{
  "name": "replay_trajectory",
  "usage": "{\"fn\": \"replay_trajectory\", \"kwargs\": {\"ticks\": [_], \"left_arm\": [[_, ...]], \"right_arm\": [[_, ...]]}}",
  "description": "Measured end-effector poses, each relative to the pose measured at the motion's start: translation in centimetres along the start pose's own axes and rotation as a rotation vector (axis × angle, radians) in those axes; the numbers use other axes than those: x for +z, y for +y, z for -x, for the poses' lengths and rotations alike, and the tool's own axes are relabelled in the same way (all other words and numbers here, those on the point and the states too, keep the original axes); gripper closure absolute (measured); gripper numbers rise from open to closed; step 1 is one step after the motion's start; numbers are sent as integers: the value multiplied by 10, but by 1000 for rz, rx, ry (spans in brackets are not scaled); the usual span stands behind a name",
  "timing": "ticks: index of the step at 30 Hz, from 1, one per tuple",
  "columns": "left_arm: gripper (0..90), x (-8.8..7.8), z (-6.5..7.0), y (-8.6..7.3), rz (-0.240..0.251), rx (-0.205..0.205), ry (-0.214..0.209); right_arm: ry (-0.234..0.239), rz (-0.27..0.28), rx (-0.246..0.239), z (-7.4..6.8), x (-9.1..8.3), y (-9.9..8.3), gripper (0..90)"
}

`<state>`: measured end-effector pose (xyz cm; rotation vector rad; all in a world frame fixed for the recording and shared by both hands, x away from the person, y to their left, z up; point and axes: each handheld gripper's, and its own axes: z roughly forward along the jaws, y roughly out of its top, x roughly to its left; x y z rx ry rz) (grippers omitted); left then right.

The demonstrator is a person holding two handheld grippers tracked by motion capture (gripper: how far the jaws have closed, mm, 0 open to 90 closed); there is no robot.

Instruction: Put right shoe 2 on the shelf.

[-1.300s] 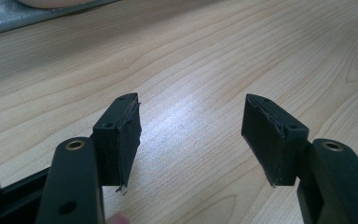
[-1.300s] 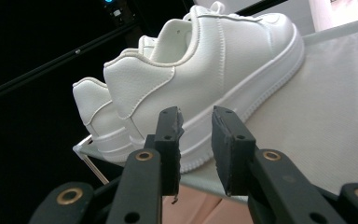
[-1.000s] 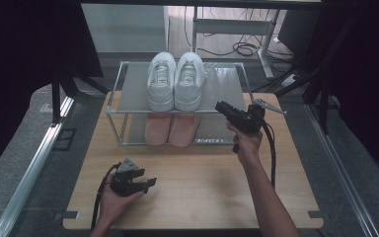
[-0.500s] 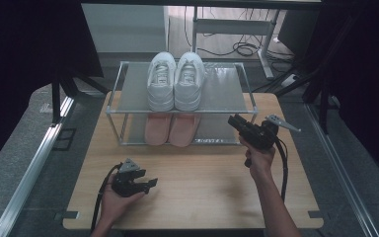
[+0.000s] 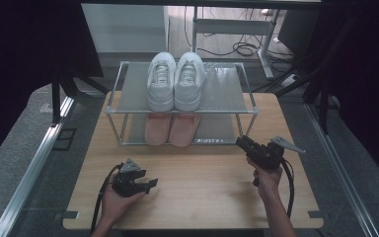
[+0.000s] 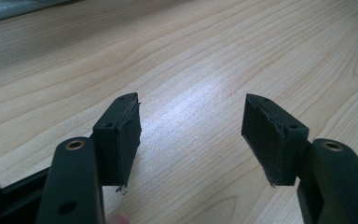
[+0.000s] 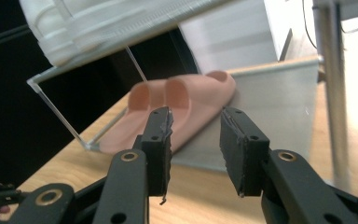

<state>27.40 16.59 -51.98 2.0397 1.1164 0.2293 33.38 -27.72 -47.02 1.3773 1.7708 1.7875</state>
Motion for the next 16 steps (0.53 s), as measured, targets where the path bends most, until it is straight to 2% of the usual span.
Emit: {"fn": "replay_trajectory", "kwargs": {"ticks": [6,9,11,16], "left_arm": [[383,1,1,0,-1,-2,-6],[383,0,1,1,8,-14,-38],[384,0,2,0,8,-7,-25],[384,0,2,1,7,-8,-27]], "right_arm": [[-17,-18,15,9,-2,-10,624],[-12,-5,12,9,-2,-10,624],[-12,0,8,8,-2,-10,624],[-22,-19,-7,8,1,-13,605]]}}
